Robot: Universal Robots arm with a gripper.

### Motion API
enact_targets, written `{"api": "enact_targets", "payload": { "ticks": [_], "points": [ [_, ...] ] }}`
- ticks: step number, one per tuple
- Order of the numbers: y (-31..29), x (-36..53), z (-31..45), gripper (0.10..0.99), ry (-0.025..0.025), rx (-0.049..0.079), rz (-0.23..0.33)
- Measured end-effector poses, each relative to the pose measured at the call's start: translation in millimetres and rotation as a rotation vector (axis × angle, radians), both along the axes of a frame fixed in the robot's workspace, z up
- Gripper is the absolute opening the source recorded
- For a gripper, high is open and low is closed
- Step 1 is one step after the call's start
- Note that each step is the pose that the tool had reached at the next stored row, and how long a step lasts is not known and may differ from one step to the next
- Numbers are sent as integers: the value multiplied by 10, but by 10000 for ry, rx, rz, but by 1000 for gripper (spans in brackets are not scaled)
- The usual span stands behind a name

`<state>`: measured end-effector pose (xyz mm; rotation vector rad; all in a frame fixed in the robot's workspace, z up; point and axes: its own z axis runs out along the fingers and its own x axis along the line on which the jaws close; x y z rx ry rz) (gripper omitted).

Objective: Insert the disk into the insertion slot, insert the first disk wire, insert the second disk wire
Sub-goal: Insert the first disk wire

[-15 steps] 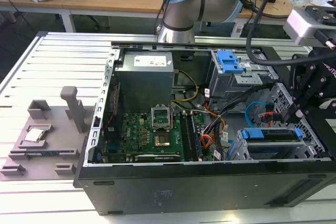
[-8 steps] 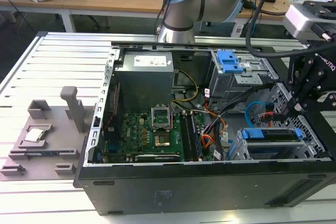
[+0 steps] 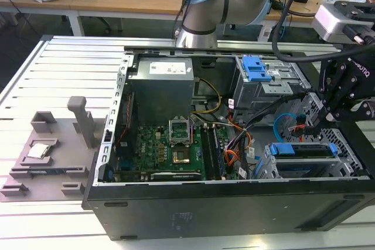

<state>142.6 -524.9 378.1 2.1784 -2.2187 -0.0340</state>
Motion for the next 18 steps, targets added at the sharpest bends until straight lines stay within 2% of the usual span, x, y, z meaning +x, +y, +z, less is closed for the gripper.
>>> {"api": "enact_targets", "payload": {
  "ticks": [4, 6, 7, 9, 14, 18],
  "points": [
    [0, 0, -6, 106, 0, 3, 1],
    [0, 0, -8, 235, 0, 3, 1],
    [0, 0, -9, 235, 0, 2, 1],
    [0, 0, -10, 361, 0, 2, 1],
    [11, 0, -32, 361, 0, 3, 0],
    [67, -9, -97, 361, 1, 5, -2]
  ]
}}
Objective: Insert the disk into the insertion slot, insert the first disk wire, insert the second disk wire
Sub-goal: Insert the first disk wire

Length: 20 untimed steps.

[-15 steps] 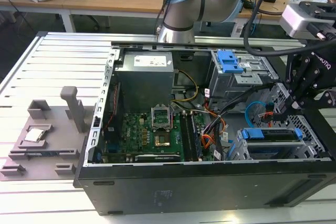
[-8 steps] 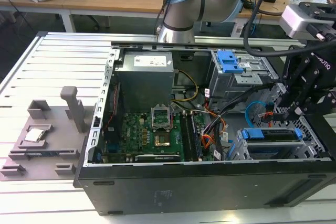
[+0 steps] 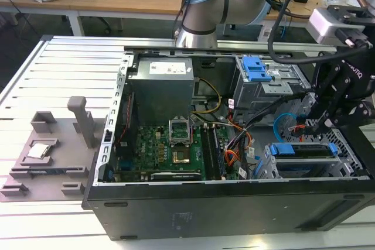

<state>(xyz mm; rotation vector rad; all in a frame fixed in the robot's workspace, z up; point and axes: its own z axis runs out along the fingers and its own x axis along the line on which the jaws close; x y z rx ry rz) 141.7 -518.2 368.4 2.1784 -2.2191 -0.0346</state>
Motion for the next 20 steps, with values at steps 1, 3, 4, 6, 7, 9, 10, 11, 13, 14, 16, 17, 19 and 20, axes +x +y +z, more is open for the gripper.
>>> {"api": "enact_targets", "payload": {
  "ticks": [1, 3, 4, 6, 7, 9, 10, 11, 13, 14, 16, 17, 19, 20],
  "points": [
    [1, -1, -16, 361, -1, -3, -2],
    [1, -7, -77, 361, -1, -21, -8],
    [2, -9, -87, 361, -1, -27, -8],
    [1, -10, -93, 361, -1, -53, -6],
    [-4, -10, -96, 361, -1, -64, -7],
    [-17, -10, -97, 361, -1, -149, -7],
    [-25, -11, -98, 361, -1, -194, -7],
    [-34, -11, -99, 361, -1, -247, -7],
    [-35, -10, -98, 361, 0, -259, -7],
    [-37, -10, -99, 361, -1, -265, -7],
    [-38, -10, -98, 278, -1, -277, -7],
    [-39, -11, -99, 216, -1, -283, -7],
    [-40, -11, -99, 216, -1, -293, -7],
    [-41, -10, -99, 165, -1, -301, -7]
  ]
}}
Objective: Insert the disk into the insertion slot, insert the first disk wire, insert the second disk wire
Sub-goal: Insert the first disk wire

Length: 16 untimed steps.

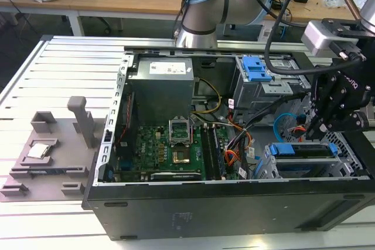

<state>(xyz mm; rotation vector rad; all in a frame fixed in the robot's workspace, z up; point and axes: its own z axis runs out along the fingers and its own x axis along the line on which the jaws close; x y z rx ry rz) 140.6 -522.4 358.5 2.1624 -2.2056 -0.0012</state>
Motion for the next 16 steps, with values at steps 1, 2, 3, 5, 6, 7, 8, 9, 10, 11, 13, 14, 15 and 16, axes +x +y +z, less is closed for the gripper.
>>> {"api": "enact_targets", "payload": {
  "ticks": [1, 2, 3, 5, 6, 7, 8, 9, 10, 11, 13, 14, 15, 16],
  "points": [
    [-1, 0, 0, 165, 0, -4, 0],
    [-1, 0, 0, 165, 0, -10, 0],
    [-2, 0, 0, 165, 0, -16, 0],
    [-4, 0, 0, 165, 0, -27, 0],
    [-4, 0, 0, 165, 0, -30, 0],
    [-4, 0, 0, 165, 0, -29, 0],
    [-5, 24, -1, 165, 2, -28, -2],
    [-4, 85, -1, 165, 14, -30, -1],
    [-4, 119, -1, 165, 20, -30, 0],
    [-22, 125, -1, 165, 21, -30, -1],
    [-79, 125, -2, 165, 21, -30, 0],
    [-104, 125, -2, 165, 21, -30, 0],
    [-136, 125, -2, 165, 21, -30, 0],
    [-166, 125, -2, 165, 21, -29, 0]
  ]
}}
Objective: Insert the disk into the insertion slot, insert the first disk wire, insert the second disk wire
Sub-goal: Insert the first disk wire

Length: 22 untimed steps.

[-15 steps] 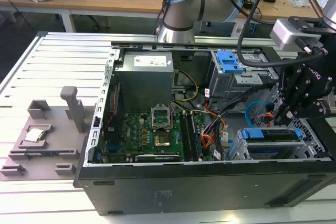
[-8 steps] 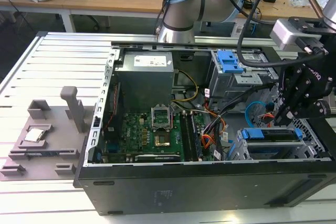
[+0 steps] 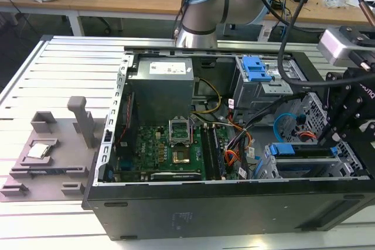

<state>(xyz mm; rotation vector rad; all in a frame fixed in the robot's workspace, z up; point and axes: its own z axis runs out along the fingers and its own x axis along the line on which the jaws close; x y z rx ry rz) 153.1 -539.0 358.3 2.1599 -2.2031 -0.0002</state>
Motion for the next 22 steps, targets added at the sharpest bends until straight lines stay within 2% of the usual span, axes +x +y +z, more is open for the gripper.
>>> {"api": "enact_targets", "payload": {
  "ticks": [6, 12, 17, 19, 22],
  "points": [
    [-71, 0, -2, 165, 0, 1, 0],
    [-69, 0, -49, 165, 6, 38, -1],
    [-36, 1, -66, 165, 6, 344, 0],
    [-2, 1, -88, 165, 6, 572, 0],
    [5, -1, -110, 165, 6, 667, 1]
  ]
}}
